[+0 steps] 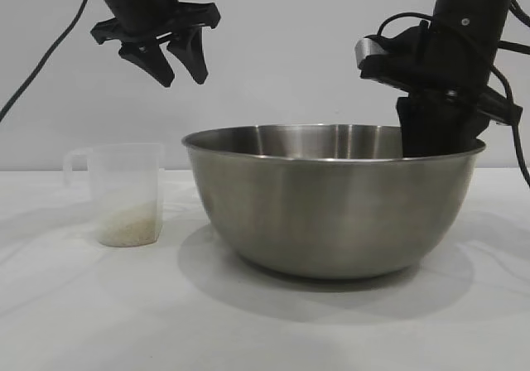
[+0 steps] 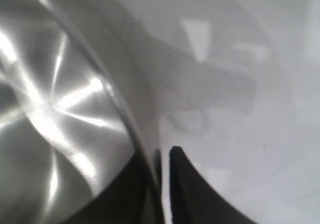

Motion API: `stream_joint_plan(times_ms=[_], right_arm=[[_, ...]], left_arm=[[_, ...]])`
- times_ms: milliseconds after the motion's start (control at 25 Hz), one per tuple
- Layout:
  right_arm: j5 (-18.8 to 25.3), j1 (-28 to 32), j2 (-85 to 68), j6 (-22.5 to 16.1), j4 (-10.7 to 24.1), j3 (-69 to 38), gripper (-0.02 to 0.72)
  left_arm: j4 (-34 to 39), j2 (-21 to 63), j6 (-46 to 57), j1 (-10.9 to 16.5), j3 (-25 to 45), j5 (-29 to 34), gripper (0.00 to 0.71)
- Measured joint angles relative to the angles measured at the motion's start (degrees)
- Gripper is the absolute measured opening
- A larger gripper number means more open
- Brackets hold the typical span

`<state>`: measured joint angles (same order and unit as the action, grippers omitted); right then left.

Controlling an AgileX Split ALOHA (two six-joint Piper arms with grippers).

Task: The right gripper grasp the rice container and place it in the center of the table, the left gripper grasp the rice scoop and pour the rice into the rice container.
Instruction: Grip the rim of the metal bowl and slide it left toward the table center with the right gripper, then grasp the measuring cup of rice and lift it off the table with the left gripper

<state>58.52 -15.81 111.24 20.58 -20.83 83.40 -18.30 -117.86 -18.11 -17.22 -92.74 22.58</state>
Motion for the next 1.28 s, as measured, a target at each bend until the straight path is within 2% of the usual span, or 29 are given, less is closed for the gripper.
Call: stream_joint_plan(times_ms=[160,360,520,640,720,760,840,920,1000,1160,1280], right_arm=[[-4.65,0.0,-6.67,2.47,-0.41,-1.25,0.373],[-16.77,0.25,-14.76,3.2,-2.48,-13.83,0.373],[-24.25,3.34,-19.56,3.34,-7.13,-26.54,0.373],[-32.18,7.19,-22.37,3.34,-10.94,-33.25,0.373],[-36.03,9.14,-24.89,3.34,-10.37,-35.94,0.373],[-37.3,9.59,-26.15,3.34,-8.42,-36.76,0.373],[-37.85,9.59,-29.81,3.34,-5.49,-37.88,0.373],[-37.53,8.58,-33.73,3.34,-4.72,-38.61,0.373],[-36.42,6.63,-38.56,3.36,-2.52,-38.97,0.373],[-29.0,0.97,-47.34,3.36,2.49,-39.44,0.373],[-25.02,-3.03,-54.07,3.46,4.57,-40.68,0.373]], left_arm=[[0.0,0.0,0.0,0.0,0.0,0.22,0.337],[0.1,0.0,0.0,0.0,0.0,0.43,0.337],[0.09,0.0,0.0,0.0,0.0,0.55,0.337],[0.09,0.0,0.0,0.0,0.0,0.55,0.337],[0.09,0.0,0.0,0.0,0.0,0.84,0.337],[0.09,0.0,0.0,0.0,0.0,0.98,0.337],[0.09,0.0,0.0,0.0,0.0,1.07,0.337],[0.09,0.0,0.0,0.0,0.0,1.1,0.337],[0.09,0.0,0.0,0.0,0.0,1.21,0.337],[0.22,0.0,0.0,-0.05,0.0,1.2,0.337],[0.25,0.0,0.0,-0.05,0.0,1.2,0.337]])
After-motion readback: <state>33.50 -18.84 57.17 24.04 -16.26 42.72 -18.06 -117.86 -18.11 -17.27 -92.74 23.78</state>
